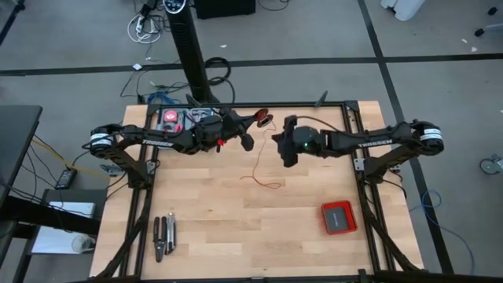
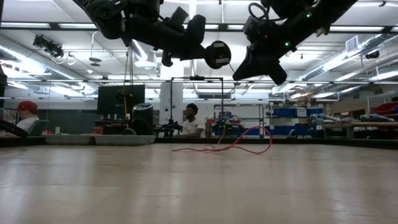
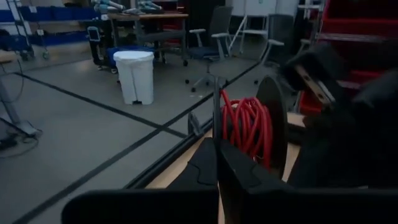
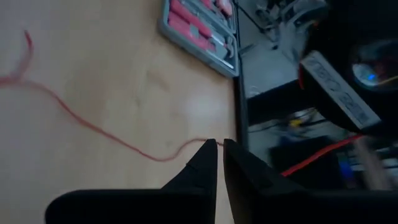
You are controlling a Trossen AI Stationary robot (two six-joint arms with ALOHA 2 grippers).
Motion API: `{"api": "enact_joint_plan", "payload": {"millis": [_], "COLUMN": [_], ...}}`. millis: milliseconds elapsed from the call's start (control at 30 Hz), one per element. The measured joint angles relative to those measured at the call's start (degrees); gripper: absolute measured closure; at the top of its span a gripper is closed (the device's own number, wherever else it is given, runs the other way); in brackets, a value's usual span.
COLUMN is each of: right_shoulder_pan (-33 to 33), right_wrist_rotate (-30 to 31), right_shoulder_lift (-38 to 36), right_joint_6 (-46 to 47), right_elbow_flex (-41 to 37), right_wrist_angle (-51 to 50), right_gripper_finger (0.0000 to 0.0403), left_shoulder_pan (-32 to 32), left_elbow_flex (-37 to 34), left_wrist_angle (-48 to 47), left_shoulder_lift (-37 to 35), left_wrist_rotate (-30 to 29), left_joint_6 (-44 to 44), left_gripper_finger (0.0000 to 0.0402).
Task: Coil cords
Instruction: Coil the red wire onto the spool
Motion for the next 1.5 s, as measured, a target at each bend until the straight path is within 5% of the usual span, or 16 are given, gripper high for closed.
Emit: {"api": "enact_joint_plan", "payload": {"millis": [233,433,700,833,1100,1500], "right_shoulder_pan": [4.45,5.17,6.93,7.09,5.91,4.39], "right_wrist_rotate": [12.72,10.33,9.61,11.41,12.45,8.46], "right_shoulder_lift": [1.21,1.54,4.23,4.86,5.08,10.55], "right_joint_6": [-9.75,2.84,-0.23,2.11,21.73,27.90], "right_elbow_flex": [-0.01,0.00,0.05,0.05,0.02,-0.41], "right_wrist_angle": [0.32,-0.70,-0.47,0.38,0.63,8.47], "right_gripper_finger": [0.0372,0.0342,0.0298,0.0296,0.0296,0.0302], "left_shoulder_pan": [-0.02,-0.02,-0.13,-0.15,-0.25,-0.39], "left_elbow_flex": [0.00,0.00,0.00,-0.02,-0.02,-0.02], "left_wrist_angle": [1.12,3.02,3.70,3.77,3.76,4.99], "left_shoulder_lift": [0.02,0.02,0.04,0.04,0.04,0.04], "left_wrist_rotate": [0.02,3.27,5.64,5.64,5.64,6.77], "left_joint_6": [-4.50,-6.77,-8.49,-8.52,-8.93,-11.73], "left_gripper_finger": [0.0401,0.0401,0.0401,0.0401,0.0401,0.0401]}}
